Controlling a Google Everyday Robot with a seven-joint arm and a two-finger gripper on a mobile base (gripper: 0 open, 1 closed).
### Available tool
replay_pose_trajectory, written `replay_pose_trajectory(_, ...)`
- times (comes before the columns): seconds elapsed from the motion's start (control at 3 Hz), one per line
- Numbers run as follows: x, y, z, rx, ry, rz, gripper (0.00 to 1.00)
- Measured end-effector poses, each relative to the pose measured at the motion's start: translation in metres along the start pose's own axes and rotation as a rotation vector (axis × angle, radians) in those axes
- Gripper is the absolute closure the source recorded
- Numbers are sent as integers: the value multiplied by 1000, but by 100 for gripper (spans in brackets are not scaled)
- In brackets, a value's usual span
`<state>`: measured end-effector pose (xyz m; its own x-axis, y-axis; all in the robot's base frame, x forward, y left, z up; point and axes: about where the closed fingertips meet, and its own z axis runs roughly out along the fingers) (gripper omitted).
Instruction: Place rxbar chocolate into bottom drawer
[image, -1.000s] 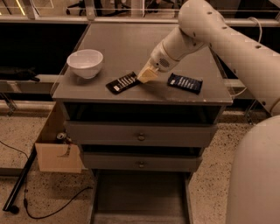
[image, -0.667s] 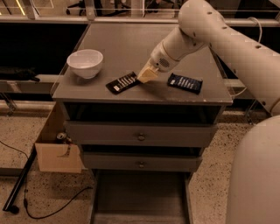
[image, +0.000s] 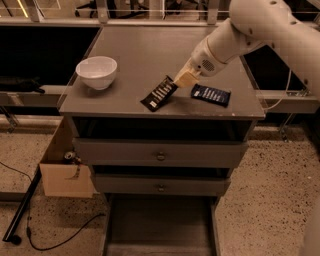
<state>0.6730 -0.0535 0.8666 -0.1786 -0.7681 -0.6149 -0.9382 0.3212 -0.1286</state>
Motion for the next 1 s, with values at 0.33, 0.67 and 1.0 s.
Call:
replay_pose_trajectory(0.33,11,3,-29,51,-8,5,100)
replay_pose_trajectory(0.67,11,3,-29,51,-8,5,100)
replay_pose_trajectory(1.0,11,3,-29,51,-8,5,86)
